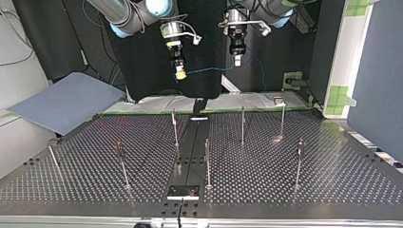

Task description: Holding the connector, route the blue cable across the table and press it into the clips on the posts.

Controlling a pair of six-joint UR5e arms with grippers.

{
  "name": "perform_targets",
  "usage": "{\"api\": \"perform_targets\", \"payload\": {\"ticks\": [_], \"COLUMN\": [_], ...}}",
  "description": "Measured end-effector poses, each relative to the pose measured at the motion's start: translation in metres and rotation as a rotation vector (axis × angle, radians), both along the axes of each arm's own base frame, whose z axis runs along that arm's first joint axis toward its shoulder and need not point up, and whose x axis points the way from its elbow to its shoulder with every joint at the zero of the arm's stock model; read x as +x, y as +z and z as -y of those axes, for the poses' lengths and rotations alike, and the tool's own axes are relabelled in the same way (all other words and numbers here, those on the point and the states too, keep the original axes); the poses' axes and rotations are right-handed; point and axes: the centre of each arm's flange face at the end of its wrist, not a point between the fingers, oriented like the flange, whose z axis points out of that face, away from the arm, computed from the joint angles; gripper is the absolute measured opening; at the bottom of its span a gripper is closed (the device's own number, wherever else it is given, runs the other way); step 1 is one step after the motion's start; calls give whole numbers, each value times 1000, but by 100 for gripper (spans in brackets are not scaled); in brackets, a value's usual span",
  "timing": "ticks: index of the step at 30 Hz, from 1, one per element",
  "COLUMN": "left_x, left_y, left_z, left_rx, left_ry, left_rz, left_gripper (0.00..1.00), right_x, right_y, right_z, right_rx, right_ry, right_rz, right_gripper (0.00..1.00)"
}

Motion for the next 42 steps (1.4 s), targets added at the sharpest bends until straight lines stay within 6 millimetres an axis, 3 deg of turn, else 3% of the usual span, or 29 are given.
{"api": "perform_targets", "payload": {"ticks": [8,15,20,31,34,42], "left_x": [-2,-15,-18,-18,-19,-13], "left_y": [1,1,0,0,-3,5], "left_z": [-6,-29,-32,-32,-28,-27], "left_rx": [-1,28,38,40,41,35], "left_ry": [20,71,75,74,58,70], "left_rz": [-8,-62,-79,-81,-79,-71], "left_gripper": [0,0,0,0,0,0], "right_x": [2,-3,-8,-16,-15,4], "right_y": [-3,-31,-44,-52,-47,-9], "right_z": [0,-1,-6,-14,-12,-3], "right_rx": [4,61,102,169,172,147], "right_ry": [-5,-43,-48,-48,-47,-21], "right_rz": [-13,-80,-126,-199,-208,-166], "right_gripper": [0,0,0,0,0,0]}}
